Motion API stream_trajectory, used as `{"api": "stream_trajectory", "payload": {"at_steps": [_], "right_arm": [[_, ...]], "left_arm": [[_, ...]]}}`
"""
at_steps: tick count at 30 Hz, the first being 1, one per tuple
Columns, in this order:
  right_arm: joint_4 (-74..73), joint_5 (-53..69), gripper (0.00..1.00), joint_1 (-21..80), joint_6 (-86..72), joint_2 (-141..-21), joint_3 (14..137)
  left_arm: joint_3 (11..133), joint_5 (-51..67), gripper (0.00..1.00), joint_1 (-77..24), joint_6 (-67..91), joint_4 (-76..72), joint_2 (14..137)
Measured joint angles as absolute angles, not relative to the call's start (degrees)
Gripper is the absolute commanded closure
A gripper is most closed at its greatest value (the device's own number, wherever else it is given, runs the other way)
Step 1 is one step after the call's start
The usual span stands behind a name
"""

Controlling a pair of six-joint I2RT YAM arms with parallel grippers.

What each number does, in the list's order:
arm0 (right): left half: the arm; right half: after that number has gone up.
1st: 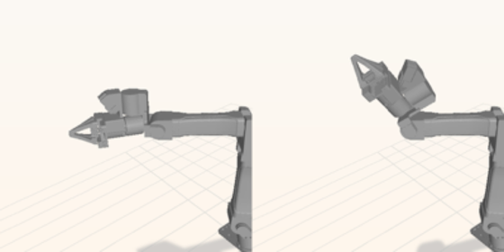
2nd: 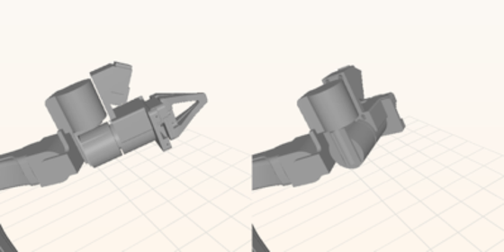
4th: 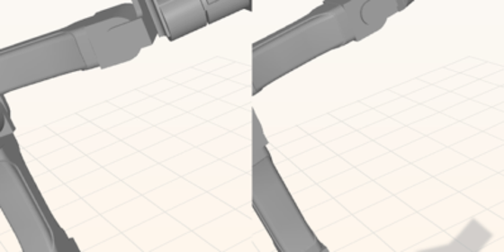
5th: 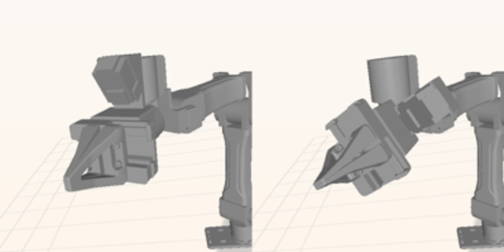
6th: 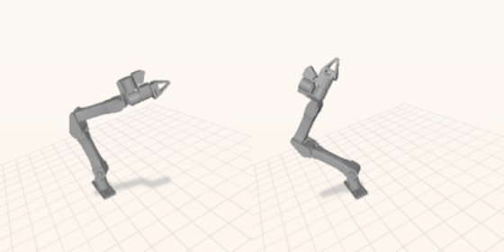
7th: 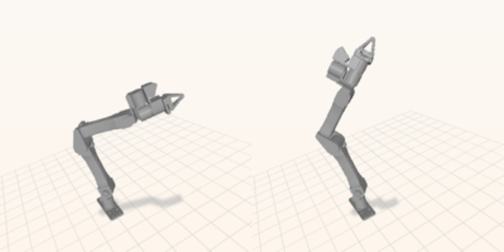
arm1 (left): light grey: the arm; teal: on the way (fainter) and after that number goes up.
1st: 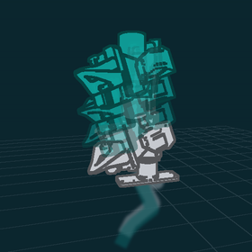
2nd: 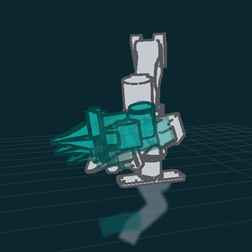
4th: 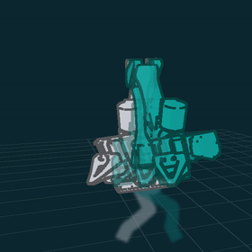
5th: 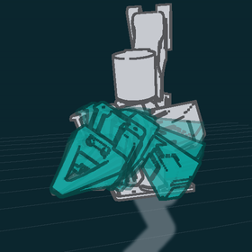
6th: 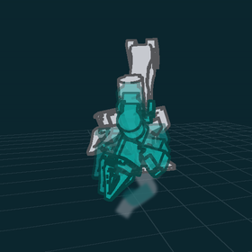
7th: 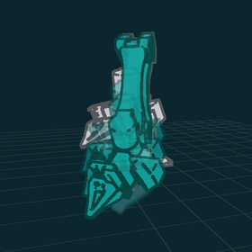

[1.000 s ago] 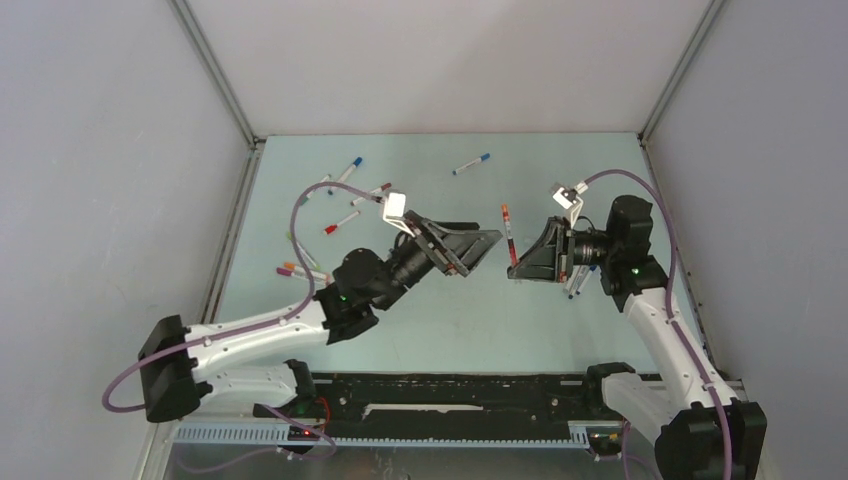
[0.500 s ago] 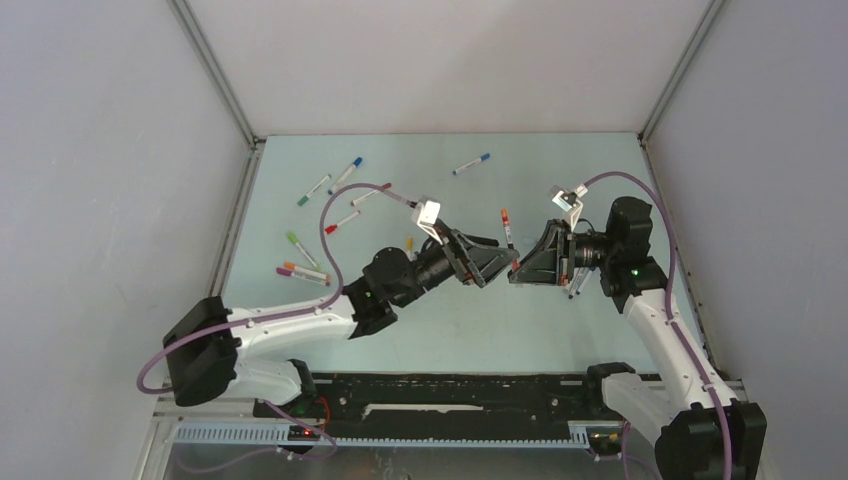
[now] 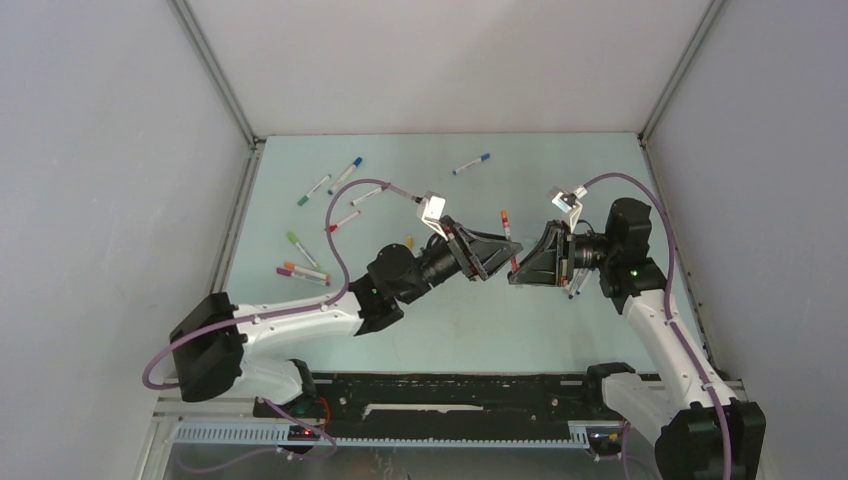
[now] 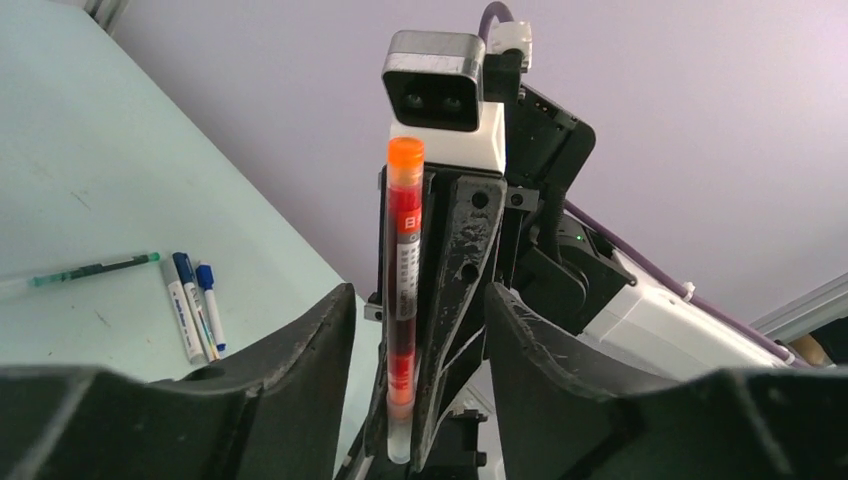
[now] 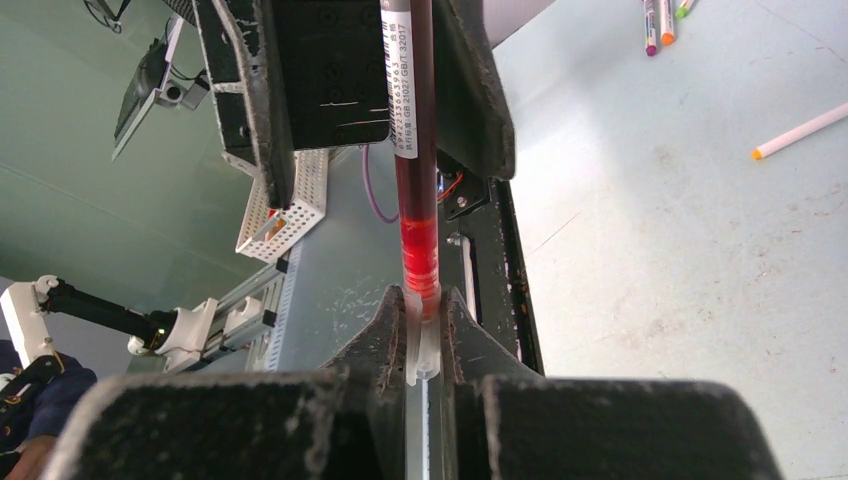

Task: Open the pen caps
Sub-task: Open the pen cap from the pen.

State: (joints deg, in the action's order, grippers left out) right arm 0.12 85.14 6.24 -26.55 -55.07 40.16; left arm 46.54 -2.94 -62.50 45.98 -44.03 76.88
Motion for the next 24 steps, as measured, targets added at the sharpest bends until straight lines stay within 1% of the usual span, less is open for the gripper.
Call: {"api": "stream_trajectory", "payload": {"at_steps": [3, 5, 6, 7, 8, 9, 10, 11, 13, 14, 17, 18, 21, 24], "right_arm": [[0.1, 85.1, 1.00, 6.3, -26.5, -55.1, 40.1], [0.1, 85.1, 1.00, 6.2, -26.5, -55.1, 40.1], [0.2, 85.2, 1.00, 6.2, -26.5, -55.1, 40.1], [0.2, 85.3, 1.00, 6.3, -26.5, -55.1, 40.1], [0.2, 85.4, 1.00, 6.2, -26.5, -55.1, 40.1], [0.2, 85.6, 1.00, 6.2, -26.6, -55.1, 40.1], [0.2, 85.6, 0.96, 6.2, -26.7, -55.1, 40.1], [0.2, 85.6, 0.88, 6.2, -26.7, -55.1, 40.1], [0.2, 85.5, 0.69, 6.2, -26.8, -55.0, 40.1], [0.1, 85.5, 0.61, 6.1, -27.0, -55.0, 40.1], [0.2, 85.6, 0.40, 5.6, -27.4, -54.8, 40.1], [0.2, 85.6, 0.36, 5.2, -27.5, -54.6, 40.1], [0.3, 85.6, 0.30, 4.0, -27.8, -53.8, 40.1], [1.1, 85.6, 0.28, 3.5, -28.6, -53.2, 40.1]], "left_arm": [[47.3, -2.8, 0.68, -62.5, 46.0, -44.1, 77.5], [47.6, -2.7, 0.75, -62.5, 46.0, -44.1, 77.8], [47.6, -2.7, 0.82, -62.5, 46.0, -44.1, 77.9], [47.6, -2.8, 0.95, -62.5, 45.9, -44.0, 78.0], [47.6, -2.8, 0.99, -62.4, 45.9, -44.0, 78.1], [47.6, -2.6, 1.00, -62.3, 45.6, -43.9, 78.2], [47.7, -2.6, 1.00, -62.3, 45.5, -44.0, 78.3], [47.7, -2.6, 1.00, -62.3, 45.5, -44.0, 78.3], [47.7, -2.8, 1.00, -62.3, 45.5, -44.1, 78.3], [47.7, -2.9, 1.00, -62.3, 45.5, -44.2, 78.3], [47.6, -3.9, 1.00, -62.3, 45.5, -44.4, 78.1], [47.6, -4.3, 1.00, -62.2, 45.4, -44.5, 77.9], [47.6, -4.6, 1.00, -62.1, 45.4, -45.1, 76.8], [47.6, -4.8, 1.00, -62.0, 45.4, -46.0, 76.0]]}}
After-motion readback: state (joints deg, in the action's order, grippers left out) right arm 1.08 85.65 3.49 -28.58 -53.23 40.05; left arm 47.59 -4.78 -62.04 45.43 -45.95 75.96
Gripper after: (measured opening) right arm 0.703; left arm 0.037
